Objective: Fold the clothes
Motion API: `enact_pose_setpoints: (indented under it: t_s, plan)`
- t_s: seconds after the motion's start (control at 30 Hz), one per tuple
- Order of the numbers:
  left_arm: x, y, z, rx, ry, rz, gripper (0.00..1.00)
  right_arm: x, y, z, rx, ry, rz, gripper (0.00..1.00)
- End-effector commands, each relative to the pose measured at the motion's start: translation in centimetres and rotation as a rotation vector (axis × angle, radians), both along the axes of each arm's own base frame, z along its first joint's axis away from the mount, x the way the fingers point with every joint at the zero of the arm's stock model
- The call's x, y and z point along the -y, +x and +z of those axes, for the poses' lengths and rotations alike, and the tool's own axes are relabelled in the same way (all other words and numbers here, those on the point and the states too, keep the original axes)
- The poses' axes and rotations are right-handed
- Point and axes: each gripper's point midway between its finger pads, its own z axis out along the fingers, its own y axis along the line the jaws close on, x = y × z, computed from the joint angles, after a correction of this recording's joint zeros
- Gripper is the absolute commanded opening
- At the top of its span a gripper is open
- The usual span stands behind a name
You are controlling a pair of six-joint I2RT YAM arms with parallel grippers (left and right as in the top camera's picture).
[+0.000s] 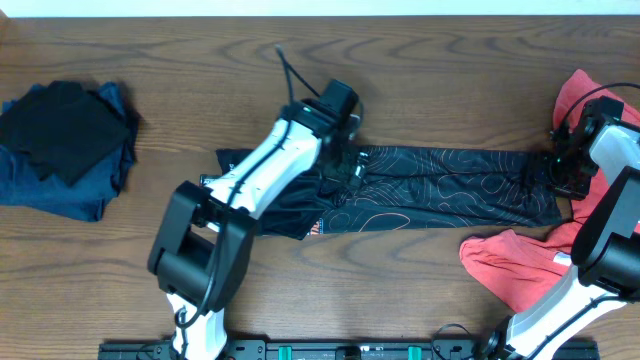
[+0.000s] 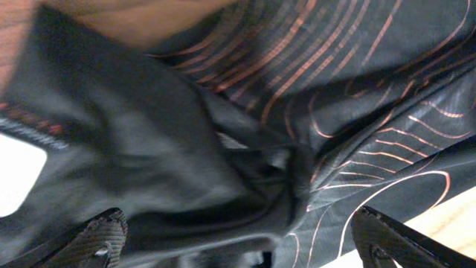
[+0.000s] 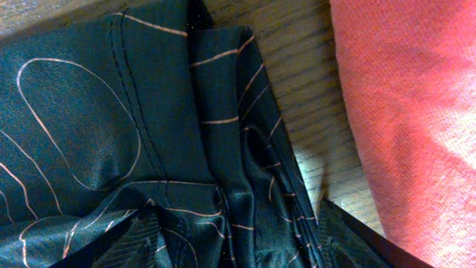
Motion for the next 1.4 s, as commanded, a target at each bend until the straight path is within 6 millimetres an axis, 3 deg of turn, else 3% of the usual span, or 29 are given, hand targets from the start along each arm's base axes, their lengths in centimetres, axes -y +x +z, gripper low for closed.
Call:
enact_pose_setpoints:
  t_s: [0.0, 0.2, 0.37, 0.53, 0.73, 1.1, 1.17, 1.37]
  plan:
    - [-0.6, -0.1, -1.9, 0.012, 0.102, -0.018, 0.98, -0.6, -3.0, -3.9, -0.133, 0.010, 0.008, 0.68]
    - [-0.8, -0.2, -4.1, -0.011, 0.143, -0.024, 0.99, -0.6, -3.0, -3.9, -0.133, 0.010, 0.008, 0.68]
    - [-0.8, -0.6, -4.0, -0.020, 0.148, -0.031, 0.71, -0.6, -3.0, -3.9, -0.133, 0.010, 0.008, 0.67]
    - [0.3, -2.3, -3.7, -0.066, 0.130, -0.065, 0.67, -0.5, -2.9, -3.9, -0.130, 0.009, 0.008, 0.68]
    - [0.8, -4.3, -3.7, -0.104, 0.158, -0.107, 0.69, -0.5, -2.8, -3.9, -0.127, 0.007, 0.008, 0.67]
    - [0.8, -4.4, -3.4, -0.095, 0.161, -0.138, 0.83, -0.5, -2.8, -3.9, -0.127, 0.007, 0.008, 0.67]
    - [1.1, -3.9, -2.7, -0.065, 0.142, -0.145, 0.84, -0.5, -2.9, -3.9, -0.127, 0.007, 0.008, 0.67]
    - [2.1, -1.1, 2.2, 0.117, 0.089, -0.173, 0.90, -0.5, -2.9, -3.9, -0.128, 0.007, 0.007, 0.67]
